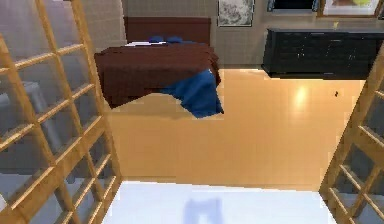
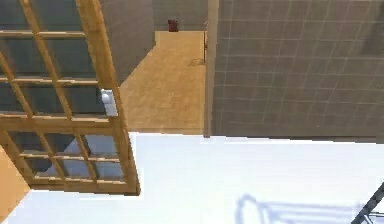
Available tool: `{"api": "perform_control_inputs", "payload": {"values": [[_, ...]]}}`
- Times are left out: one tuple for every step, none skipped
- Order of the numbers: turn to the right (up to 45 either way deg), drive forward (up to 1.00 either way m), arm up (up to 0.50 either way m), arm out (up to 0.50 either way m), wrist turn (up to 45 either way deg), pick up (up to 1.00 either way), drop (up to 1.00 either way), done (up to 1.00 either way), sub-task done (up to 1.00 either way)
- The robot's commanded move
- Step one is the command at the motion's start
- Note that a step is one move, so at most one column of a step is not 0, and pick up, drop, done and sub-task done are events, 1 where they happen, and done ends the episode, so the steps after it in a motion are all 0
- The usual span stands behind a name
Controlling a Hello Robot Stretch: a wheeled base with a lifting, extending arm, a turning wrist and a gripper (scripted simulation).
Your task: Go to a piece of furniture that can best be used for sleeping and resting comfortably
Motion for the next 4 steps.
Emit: {"api": "perform_control_inputs", "payload": {"values": [[0.0, 1.00, 0.00, 0.00, 0.0, 0.00, 0.00, 0.00, 0.00], [-3.0, 0.00, 0.00, 0.00, 0.0, 0.00, 0.00, 0.00, 0.00], [0.0, 0.65, 0.00, 0.00, 0.0, 0.00, 0.00, 0.00, 0.00], [-15.0, 0.00, 0.00, 0.00, 0.0, 0.00, 0.00, 0.00, 0.00]]}}
